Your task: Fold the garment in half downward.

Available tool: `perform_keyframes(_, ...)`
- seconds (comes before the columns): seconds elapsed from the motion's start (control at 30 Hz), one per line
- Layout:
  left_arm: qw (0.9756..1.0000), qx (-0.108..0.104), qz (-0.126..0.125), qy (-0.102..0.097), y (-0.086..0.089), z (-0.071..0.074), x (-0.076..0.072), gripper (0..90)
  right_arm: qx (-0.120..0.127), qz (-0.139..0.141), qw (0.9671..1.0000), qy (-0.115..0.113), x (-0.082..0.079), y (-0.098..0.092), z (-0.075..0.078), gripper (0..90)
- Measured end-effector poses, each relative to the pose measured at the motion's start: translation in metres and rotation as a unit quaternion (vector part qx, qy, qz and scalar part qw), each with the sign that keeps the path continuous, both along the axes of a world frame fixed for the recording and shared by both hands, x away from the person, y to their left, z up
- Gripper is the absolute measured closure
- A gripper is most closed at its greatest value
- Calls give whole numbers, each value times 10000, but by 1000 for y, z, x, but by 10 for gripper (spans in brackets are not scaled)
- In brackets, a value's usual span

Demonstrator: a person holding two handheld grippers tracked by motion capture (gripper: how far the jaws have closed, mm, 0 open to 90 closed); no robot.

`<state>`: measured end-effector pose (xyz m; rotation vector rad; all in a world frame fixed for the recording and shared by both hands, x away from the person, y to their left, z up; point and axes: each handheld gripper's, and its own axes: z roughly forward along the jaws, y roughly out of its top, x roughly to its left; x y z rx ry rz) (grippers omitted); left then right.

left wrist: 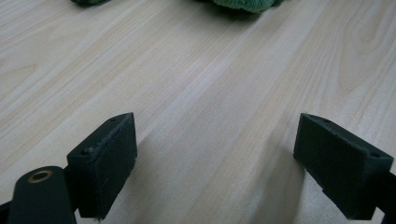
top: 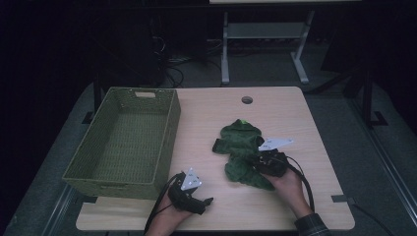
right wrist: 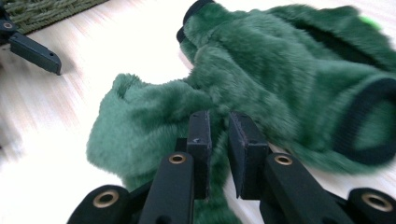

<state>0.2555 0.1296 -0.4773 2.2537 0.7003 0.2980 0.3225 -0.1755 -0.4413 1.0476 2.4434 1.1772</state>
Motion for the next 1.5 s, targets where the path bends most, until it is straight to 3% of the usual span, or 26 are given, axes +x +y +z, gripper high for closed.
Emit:
perform_keyframes(0.33,10000,-7,-1,18,0,0,0,128,64,-152,9996,-209,-25,-36,6,724)
perform_keyframes(0.9,10000,-6,-48,20,1,0,1,132,-16,-340,9994,-81,-71,-84,-10,654)
perform_keyframes(1.1,10000,-1,-47,15,1,0,1,133,-48,-309,9994,118,-80,-89,-21,636)
perform_keyframes(1.33,10000,1,-49,13,1,0,1,132,-21,-185,9994,286,-76,-83,-27,627)
perform_keyframes(1.4,10000,1,-47,14,1,0,1,132,-70,-162,9993,318,-74,-81,-29,659)
perform_keyframes(1.5,10000,1,-44,15,1,0,1,132,-52,-114,9992,374,-72,-81,-30,794)
